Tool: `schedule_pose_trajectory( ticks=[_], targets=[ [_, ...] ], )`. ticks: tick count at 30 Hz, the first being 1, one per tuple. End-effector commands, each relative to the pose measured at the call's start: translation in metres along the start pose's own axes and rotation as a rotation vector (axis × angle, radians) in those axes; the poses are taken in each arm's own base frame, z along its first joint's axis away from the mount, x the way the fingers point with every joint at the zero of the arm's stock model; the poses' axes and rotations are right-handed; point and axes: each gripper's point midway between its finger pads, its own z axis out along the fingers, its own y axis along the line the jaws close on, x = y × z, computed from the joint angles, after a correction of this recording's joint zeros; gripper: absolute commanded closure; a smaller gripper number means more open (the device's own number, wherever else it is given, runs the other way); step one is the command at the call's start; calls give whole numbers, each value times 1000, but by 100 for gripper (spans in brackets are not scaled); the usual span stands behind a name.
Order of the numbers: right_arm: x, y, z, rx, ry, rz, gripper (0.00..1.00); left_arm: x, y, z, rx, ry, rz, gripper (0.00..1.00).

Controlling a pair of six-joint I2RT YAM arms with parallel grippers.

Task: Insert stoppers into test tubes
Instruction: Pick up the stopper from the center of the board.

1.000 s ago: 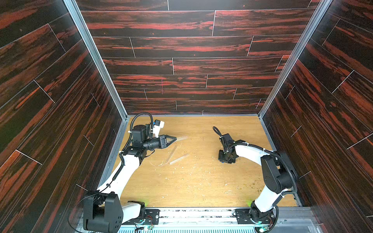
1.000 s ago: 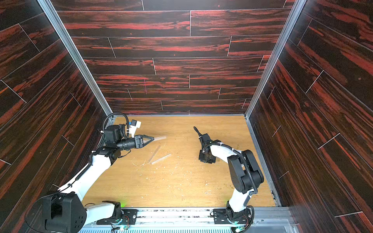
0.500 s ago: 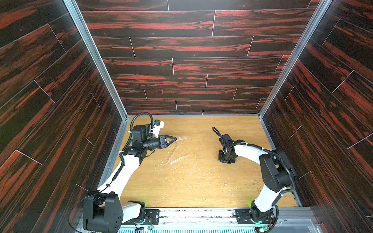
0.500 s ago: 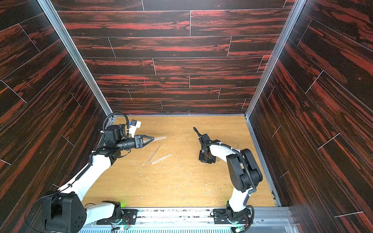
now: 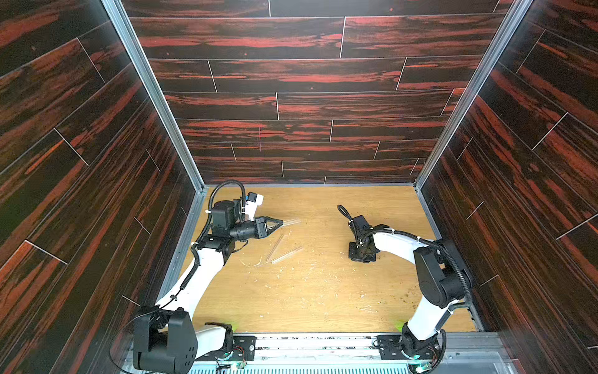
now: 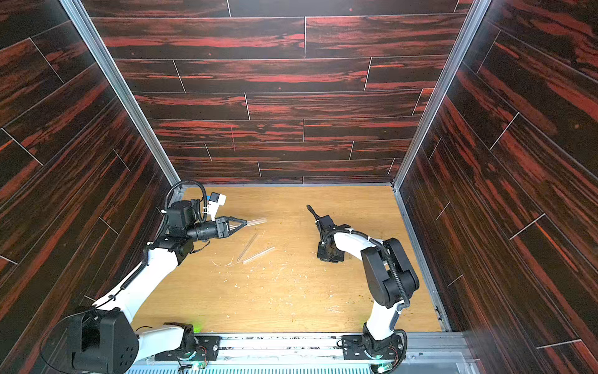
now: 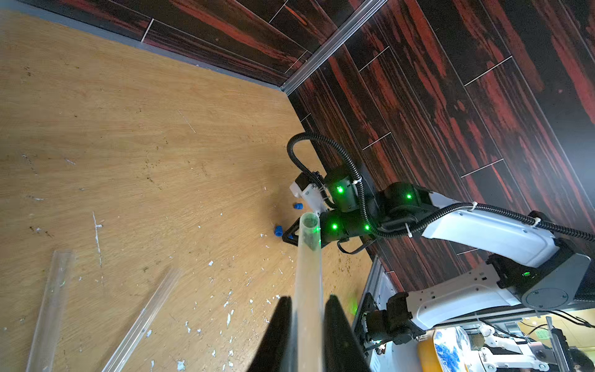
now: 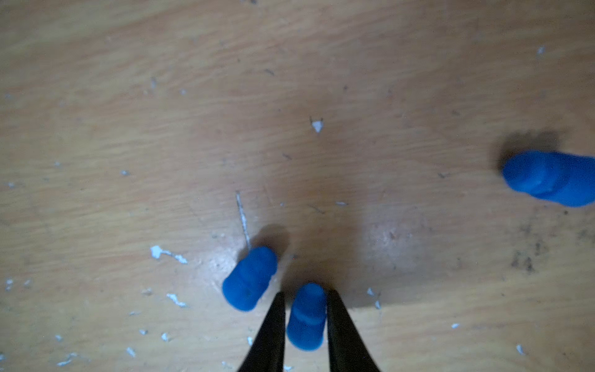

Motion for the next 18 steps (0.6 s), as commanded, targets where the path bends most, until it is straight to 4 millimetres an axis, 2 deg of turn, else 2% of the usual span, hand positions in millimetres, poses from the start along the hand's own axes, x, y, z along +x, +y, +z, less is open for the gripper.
schedule_pose_trajectory(
  ticks=[1, 18],
  targets=[
    [12, -6, 7, 41, 52, -11, 75, 2, -1, -3, 2, -4, 25, 87],
    [14, -8, 8, 47, 50, -6, 79, 3, -1, -3, 0, 0, 25, 87]
  ],
)
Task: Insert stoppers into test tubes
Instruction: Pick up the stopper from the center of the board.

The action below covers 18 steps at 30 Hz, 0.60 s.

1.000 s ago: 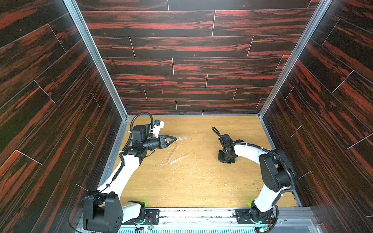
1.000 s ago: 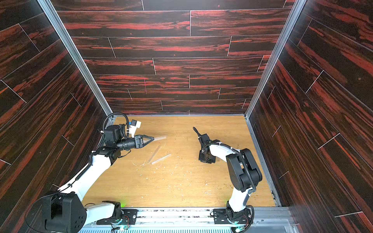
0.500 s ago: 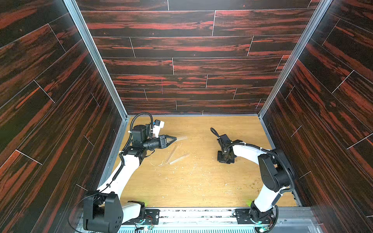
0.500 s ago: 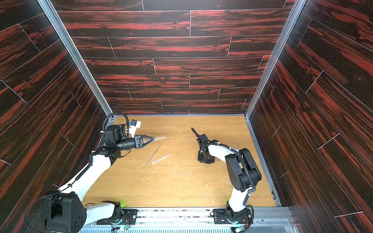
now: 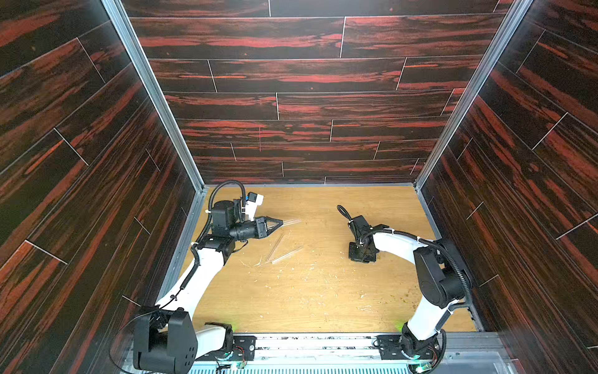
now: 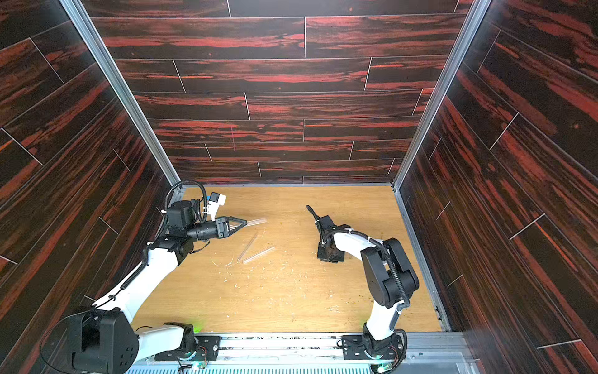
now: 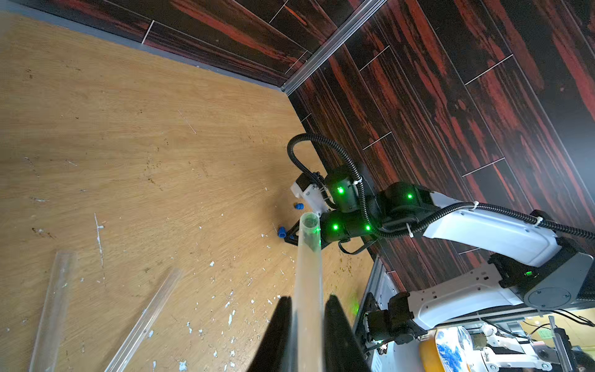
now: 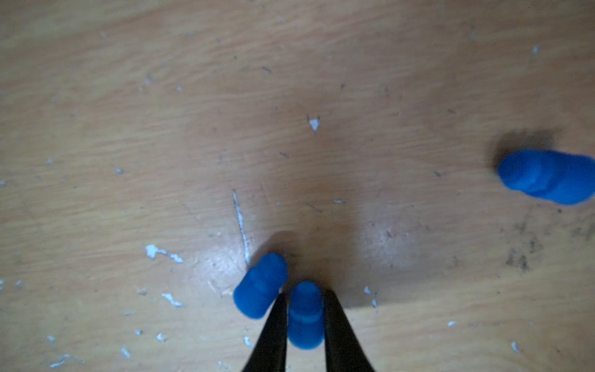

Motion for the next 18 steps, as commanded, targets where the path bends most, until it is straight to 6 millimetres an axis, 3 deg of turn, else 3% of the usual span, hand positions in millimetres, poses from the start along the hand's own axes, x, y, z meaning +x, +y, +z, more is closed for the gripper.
schedule_pose_trajectory(
  ticks=[1, 18],
  targets=[
    [13, -7, 7, 37, 49, -3, 79, 3, -1, -3, 2, -1, 20, 87],
    [16, -9, 7, 43, 52, -2, 72, 3, -2, -4, 3, -2, 24, 87]
  ],
)
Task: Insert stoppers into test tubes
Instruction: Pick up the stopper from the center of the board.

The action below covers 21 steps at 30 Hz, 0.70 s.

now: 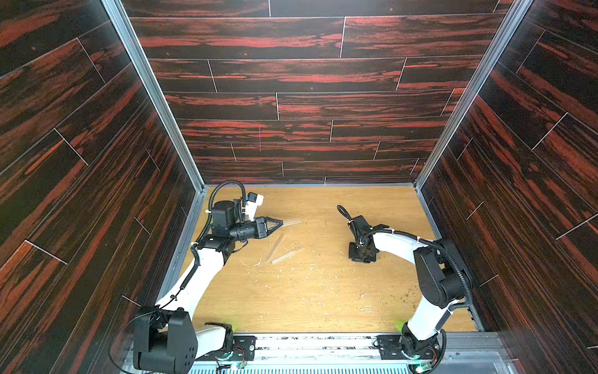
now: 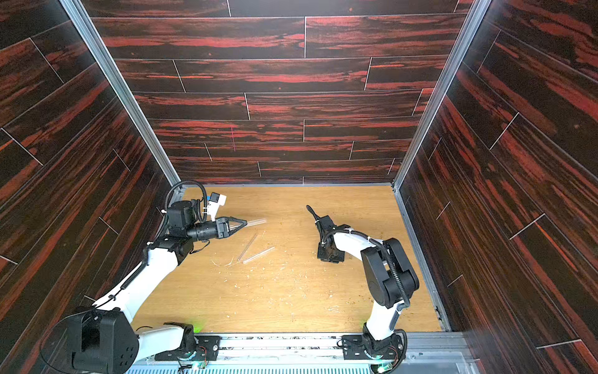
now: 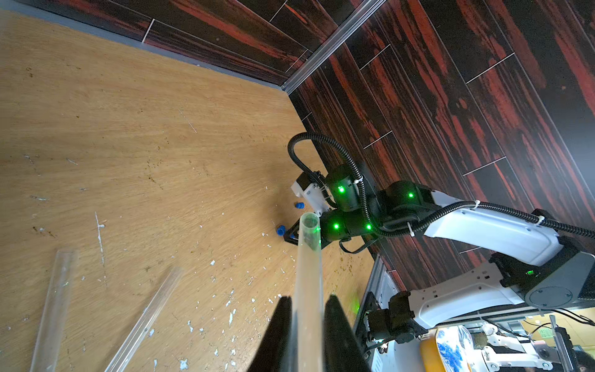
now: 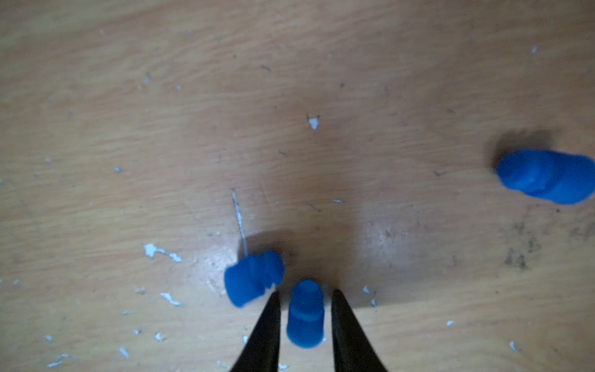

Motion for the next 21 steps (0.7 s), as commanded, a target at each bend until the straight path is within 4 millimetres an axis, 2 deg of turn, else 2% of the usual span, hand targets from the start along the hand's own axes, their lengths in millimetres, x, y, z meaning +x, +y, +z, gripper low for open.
schedule_pose_trajectory(
  ticks=[1, 6, 21],
  targets=[
    [15, -8, 7, 39, 50, 1, 73, 2, -2, -3, 4, -4, 23, 87],
    [16, -8, 6, 37, 52, 1, 76, 3, -2, -3, 4, -4, 24, 87],
    [21, -11, 7, 41, 59, 1, 76, 2, -2, -3, 3, -3, 21, 87]
  ],
)
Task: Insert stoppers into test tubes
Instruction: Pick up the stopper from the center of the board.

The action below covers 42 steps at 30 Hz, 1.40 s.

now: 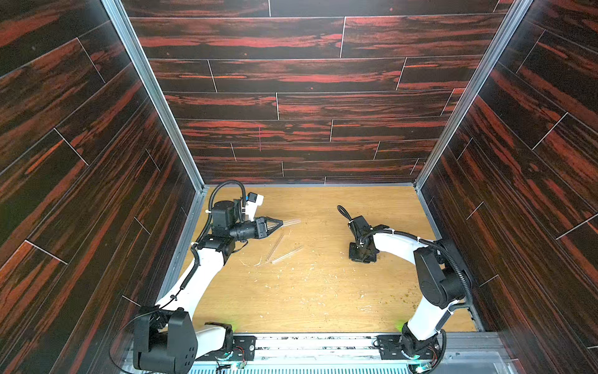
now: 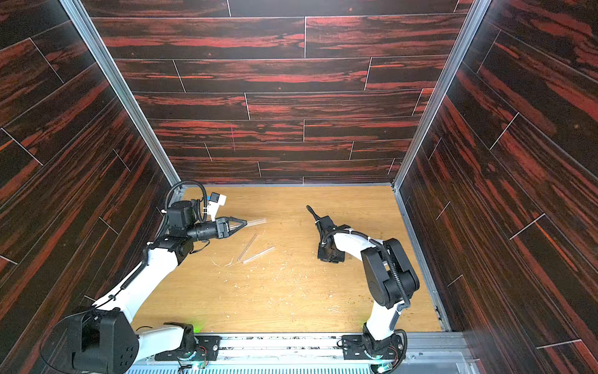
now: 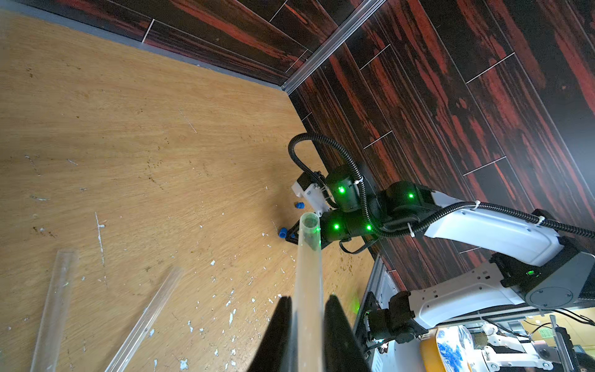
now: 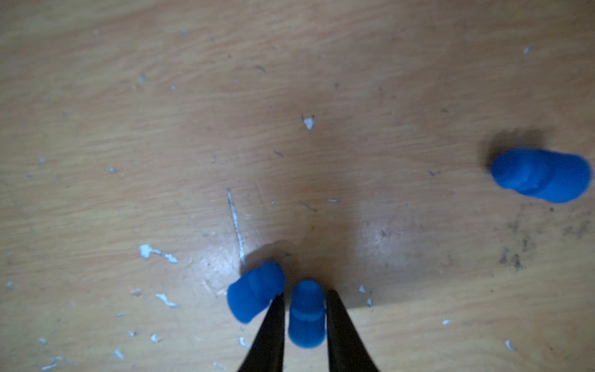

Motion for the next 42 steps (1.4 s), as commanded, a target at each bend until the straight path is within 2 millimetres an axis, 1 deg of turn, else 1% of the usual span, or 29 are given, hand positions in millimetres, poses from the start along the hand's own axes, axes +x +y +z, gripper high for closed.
schedule_pose_trajectory(
  ticks=[1, 8, 13, 18, 23, 27, 30, 33, 37, 38, 40, 42],
  targets=[
    [21, -9, 7, 34, 63, 1, 77, 2, -1, -3, 2, -3, 20, 87],
    [23, -9, 3, 29, 64, -1, 81, 1, -2, -3, 4, -4, 20, 87],
    [26, -12, -10, 30, 53, -12, 84, 1, -1, -3, 3, -3, 20, 88],
    [28, -13, -32, 10, 18, -45, 84, 1, -2, -2, 5, -3, 23, 87],
    [18, -5, -65, -51, -63, -128, 84, 2, -2, -3, 2, 3, 27, 87],
    [3, 8, -97, -115, -159, -243, 84, 3, -2, -3, 1, 6, 33, 87],
    [-7, 25, -122, -161, -243, -362, 84, 3, -3, -4, 0, 10, 34, 87],
    [-7, 46, -141, -169, -315, -543, 83, 4, -4, -4, 0, 16, 36, 87],
    [-9, 63, -158, -201, -363, -667, 82, 7, -7, -4, 4, 31, 36, 88],
    [-9, 68, -165, -226, -387, -703, 81, 9, -9, -4, 8, 39, 37, 87],
    [-7, 78, -178, -258, -464, -804, 81, 12, -12, -4, 12, 56, 34, 87],
    [0, 87, -192, -291, -549, -943, 81, 17, -16, -4, 21, 76, 29, 87]
  ],
)
